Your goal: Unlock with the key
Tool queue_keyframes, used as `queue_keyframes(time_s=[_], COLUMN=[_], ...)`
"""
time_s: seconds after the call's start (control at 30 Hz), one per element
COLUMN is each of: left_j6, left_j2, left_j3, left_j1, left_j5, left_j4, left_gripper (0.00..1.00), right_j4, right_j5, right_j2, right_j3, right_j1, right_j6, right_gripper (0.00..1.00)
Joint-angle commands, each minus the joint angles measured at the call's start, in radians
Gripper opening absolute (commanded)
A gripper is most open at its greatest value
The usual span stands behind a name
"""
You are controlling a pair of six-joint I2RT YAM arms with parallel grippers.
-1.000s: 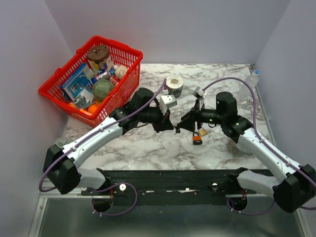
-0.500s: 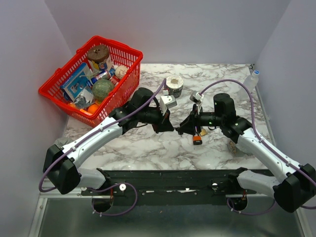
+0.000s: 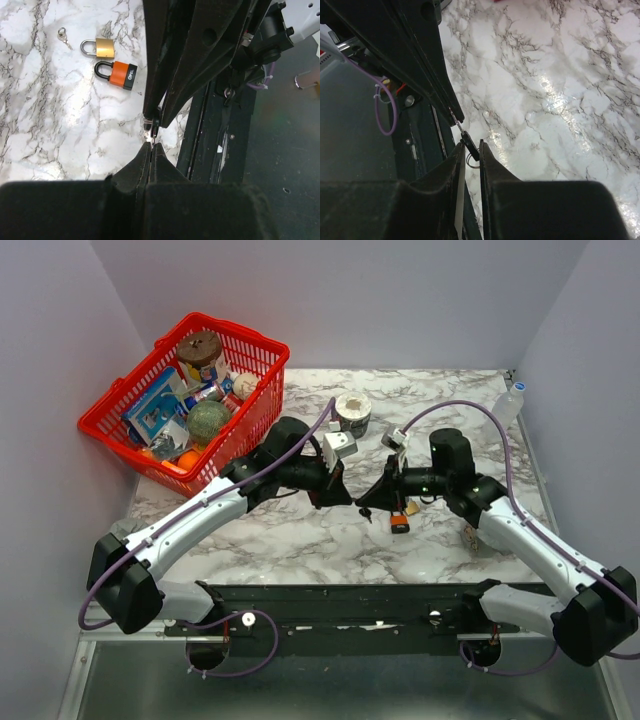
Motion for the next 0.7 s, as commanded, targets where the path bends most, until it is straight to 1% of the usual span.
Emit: queue_keyframes(time_s=[0.0, 0.07, 0.1, 0.17, 0.27, 0.33, 0.37, 0.4, 0.43, 0.47, 0.5, 0.57, 0.6, 0.63, 0.67], left_j6=[-0.009, -0.014, -0.017, -0.028, -0.052, -0.058, -0.066, -0.071, -0.074, -0.078, -0.089, -0.107, -0.121, -0.162, -0.184], left_j2=[-0.026, -0.032, -0.035, -0.043, -0.055, -0.063, -0.075, -0.079, -0.087, -0.104, -0.116, -0.164, -0.185, -0.211, -0.265], left_j3=[-0.004, -0.008, -0.010, -0.019, -0.027, -0.034, -0.038, -0.042, -0.048, -0.054, -0.061, -0.085, -0.099, -0.135, -0.159], left_j1=[0.004, 0.004, 0.006, 0.006, 0.006, 0.007, 0.007, 0.007, 0.007, 0.009, 0.009, 0.018, 0.026, 0.035, 0.059], left_j5=[-0.005, -0.013, -0.013, -0.022, -0.062, -0.090, -0.105, -0.129, -0.145, -0.165, -0.191, -0.275, -0.309, -0.365, -0.386], left_j4=[0.051, 0.060, 0.064, 0.081, 0.103, 0.112, 0.123, 0.129, 0.134, 0.146, 0.156, 0.198, 0.216, 0.242, 0.300], left_gripper=[0.00, 0.00, 0.00, 0.00, 0.00, 0.01, 0.22, 0.36, 0.53, 0.75, 0.80, 0.82, 0.82, 0.83, 0.88], right_j4=[0.015, 0.028, 0.047, 0.075, 0.172, 0.280, 0.314, 0.371, 0.390, 0.403, 0.438, 0.504, 0.605, 0.664, 0.719], right_j5=[-0.060, -0.071, -0.080, -0.086, -0.086, -0.059, -0.045, 0.008, 0.041, 0.071, 0.139, 0.206, 0.261, 0.286, 0.303], right_j2=[0.023, 0.026, 0.026, 0.023, 0.012, 0.002, -0.002, -0.002, -0.003, -0.003, -0.003, -0.027, -0.040, -0.052, -0.067], right_j3=[0.034, 0.031, 0.025, 0.015, -0.024, -0.067, -0.081, -0.092, -0.110, -0.115, -0.124, -0.176, -0.201, -0.224, -0.266], right_j1=[0.015, 0.017, 0.017, 0.017, 0.017, 0.017, 0.018, 0.017, 0.017, 0.017, 0.018, 0.015, 0.015, 0.017, 0.015], right_j6=[-0.004, 0.004, 0.016, 0.028, 0.087, 0.149, 0.169, 0.212, 0.231, 0.245, 0.280, 0.333, 0.399, 0.433, 0.461], right_gripper=[0.13, 0.07, 0.01, 0.01, 0.01, 0.01, 0.01, 0.01, 0.01, 0.01, 0.01, 0.01, 0.01, 0.01, 0.01])
